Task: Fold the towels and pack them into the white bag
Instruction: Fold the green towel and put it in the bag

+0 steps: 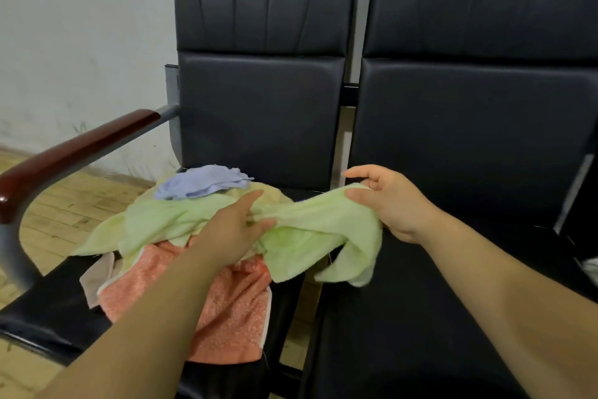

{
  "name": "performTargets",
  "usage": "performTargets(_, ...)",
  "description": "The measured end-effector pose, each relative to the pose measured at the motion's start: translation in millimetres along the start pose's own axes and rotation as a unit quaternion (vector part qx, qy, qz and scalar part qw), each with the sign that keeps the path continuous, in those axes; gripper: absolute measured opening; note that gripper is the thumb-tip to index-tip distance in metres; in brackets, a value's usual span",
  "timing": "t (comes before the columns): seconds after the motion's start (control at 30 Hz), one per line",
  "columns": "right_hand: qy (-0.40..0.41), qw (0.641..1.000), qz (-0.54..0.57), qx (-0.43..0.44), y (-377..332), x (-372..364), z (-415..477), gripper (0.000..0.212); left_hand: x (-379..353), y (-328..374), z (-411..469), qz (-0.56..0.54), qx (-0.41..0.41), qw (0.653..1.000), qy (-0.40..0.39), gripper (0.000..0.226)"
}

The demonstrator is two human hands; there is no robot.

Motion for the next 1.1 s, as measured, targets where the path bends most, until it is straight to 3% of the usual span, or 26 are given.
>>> performTargets(0.27, 0.006, 0.991, -0.126, -0.048, 10.2, 62.6, -51.7, 0.026, -12.7, 70.4, -32.3, 0.005, -0.080, 0.994, -0.080, 0.031)
performTargets(0.5, 0.034, 0.977, -0.174, -0.118, 39.9, 145.9, -124.3, 0.025, -70.3, 179.8, -59.3, -0.081, -0.128, 0.979, -0.138, 0.020)
performTargets(0.6, 0.095, 0.974, -0.159, -0.131, 62.8, 184.9, -151.1, 0.025, -103.0, 220.7, -70.7, -0.102, -0.149, 0.970, -0.163, 0.029)
performTargets(0.7, 0.161, 0.971, -0.115, -0.134, 92.1, 213.4, -177.7, 0.029, -136.3, 238.9, -80.3, -0.061, -0.150, 0.969, -0.187, 0.056)
performTargets(0.8, 0.192, 0.942, -0.235, -0.142, 114.1, 235.4, -197.9, 0.043, -156.0, 246.2, -93.8, 0.011, -0.166, 0.970, -0.178, 0.076)
performTargets(0.9, 0.168, 0.926, -0.316, -0.119, 113.0, 238.3, -211.8, 0.044, -170.5, 260.5, -115.4, 0.017, -0.204, 0.965, -0.163, 0.069)
performTargets(1.0, 0.047, 0.935, -0.318, -0.148, 125.0, 219.2, -227.6, 0.040, -206.3, 279.1, -143.3, -0.031, -0.222, 0.943, -0.247, 0.059)
performTargets(1.1, -0.053, 0.908, -0.365, -0.199, 160.5, 203.7, -249.4, 0.052, -240.0, 285.2, -162.5, -0.053, -0.219, 0.923, -0.312, 0.062)
Point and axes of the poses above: each hand's wrist, its own z-axis towards the middle knuckle, its own x-axis out of the back of the hand, y = z × x, the point moved 9 cm from there along z, towards the middle knuckle, and after that the axes turned 9 degrees about z, right-handed, at the moved point
